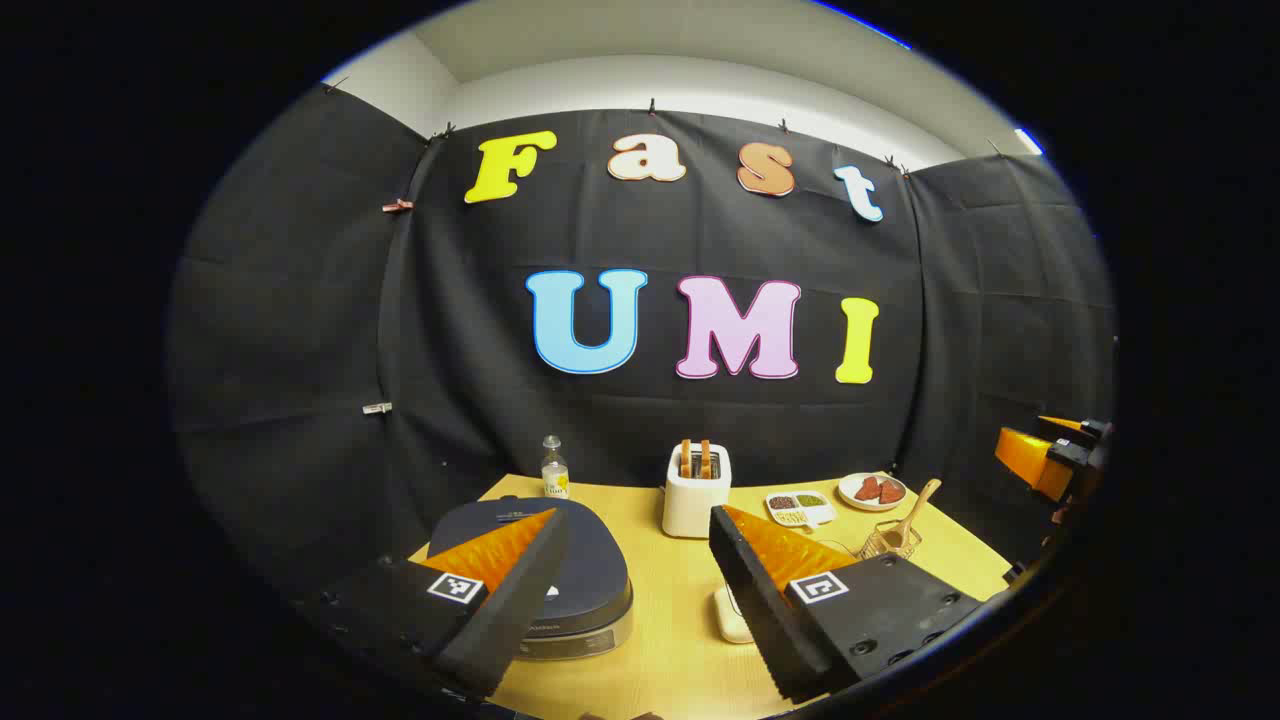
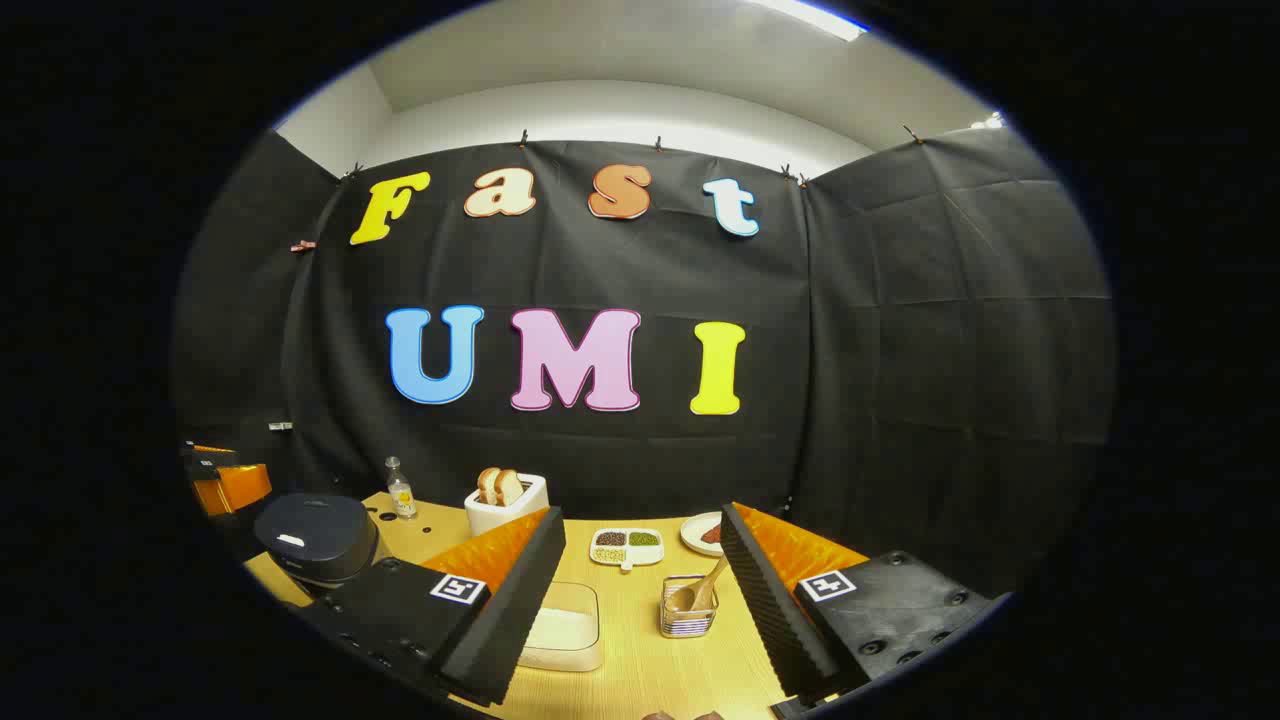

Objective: Close the left gripper, press the button to open the rice cooker; take a wooden spoon from the chopstick holder with the right hand, scoop a spoonful of rice and pour it into the rice cooker, then put the wooden spoon back into the chopstick holder.

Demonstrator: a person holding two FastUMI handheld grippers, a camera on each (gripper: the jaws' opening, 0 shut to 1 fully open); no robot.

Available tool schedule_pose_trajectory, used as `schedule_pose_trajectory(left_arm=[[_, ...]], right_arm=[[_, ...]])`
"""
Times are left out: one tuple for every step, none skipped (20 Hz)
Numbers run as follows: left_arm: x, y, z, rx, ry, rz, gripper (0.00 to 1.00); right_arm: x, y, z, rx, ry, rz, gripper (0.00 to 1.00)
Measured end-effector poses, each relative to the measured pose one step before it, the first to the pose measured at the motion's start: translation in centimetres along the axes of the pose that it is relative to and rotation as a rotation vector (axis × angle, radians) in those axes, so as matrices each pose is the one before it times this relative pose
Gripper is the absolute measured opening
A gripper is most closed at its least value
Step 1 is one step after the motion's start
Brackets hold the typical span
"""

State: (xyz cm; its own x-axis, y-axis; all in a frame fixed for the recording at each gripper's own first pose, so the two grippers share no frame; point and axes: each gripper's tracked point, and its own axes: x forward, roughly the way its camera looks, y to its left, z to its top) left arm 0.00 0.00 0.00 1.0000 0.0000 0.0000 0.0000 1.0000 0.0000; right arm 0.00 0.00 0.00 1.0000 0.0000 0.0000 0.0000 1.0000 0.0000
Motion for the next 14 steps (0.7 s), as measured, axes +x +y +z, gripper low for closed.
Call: schedule_pose_trajectory(left_arm=[[0.02, -0.196, 0.019, -0.00592, 0.00415, 0.00015, 0.95], [0.038, -0.027, -0.021, -0.00164, 0.00258, 0.0053, 0.96], [-0.073, -0.021, 0.238, 0.0029, -0.00304, 0.00424, 0.96], [-0.054, -0.114, 0.163, 0.00582, -0.00575, 0.00214, 0.96], [-0.047, 0.017, 0.119, 0.00437, -0.00292, 0.00158, 0.95], [-0.11, 0.016, -0.165, 0.00087, -0.00098, -0.00064, 0.96], [0.052, -0.014, 0.009, -0.00129, 0.00147, -0.00139, 0.93], [0.049, 0.108, -0.107, -0.00281, 0.00098, 0.00002, 0.95], [0.077, 0.119, 0.04, -0.00329, -0.00039, 0.00139, 0.95], [0.081, 0.198, -0.122, -0.00358, 0.00092, 0.00396, 0.96], [0.144, 0.117, 0.078, -0.00375, -0.00143, 0.00279, 0.95], [-0.027, 0.086, 0.023, -0.00383, -0.00419, -0.00107, 0.95], [0.063, 0.115, 0.138, -0.00256, -0.00289, -0.00017, 0.95], [0.184, 0.174, -0.124, -0.00197, 0.00204, 0.00246, 0.95]], right_arm=[[0.087, 0.068, -0.221, 0.00272, 0.00727, 0.00419, 0.98], [0.16, 0.091, -0.21, 0.00385, 0.0065, 0.00145, 0.98], [0.123, 0.062, -0.04, 0.00454, 0.0033, 0.00209, 0.98], [0.086, 0.085, 0.032, 0.00149, -0.00071, 0.00276, 0.98], [0.15, 0.025, 0.087, -0.00393, -0.0042, -0.00019, 0.98], [0.177, -0.059, -0.085, -0.00539, -0.00174, -0.00146, 0.98], [0.136, 0.053, -0.169, 0.00005, 0.00346, 0.00274, 0.98], [0.121, 0.082, -0.276, 0.00435, 0.00888, 0.00315, 0.98], [0.064, 0.065, -0.103, 0.00575, 0.00569, 0.00102, 0.98], [-0.013, -0.122, 0.038, 0.00353, 0.0009, -0.00174, 0.98], [0.04, -0.05, 0.164, -0.00095, -0.00229, -0.0007, 0.98], [-0.048, -0.081, 0.014, -0.00441, -0.00169, -0.00224, 0.98], [0.016, -0.066, 0.078, -0.00374, -0.00104, -0.00129, 0.98], [0.007, -0.033, -0.034, -0.00016, 0.0011, 0.00013, 0.98]])
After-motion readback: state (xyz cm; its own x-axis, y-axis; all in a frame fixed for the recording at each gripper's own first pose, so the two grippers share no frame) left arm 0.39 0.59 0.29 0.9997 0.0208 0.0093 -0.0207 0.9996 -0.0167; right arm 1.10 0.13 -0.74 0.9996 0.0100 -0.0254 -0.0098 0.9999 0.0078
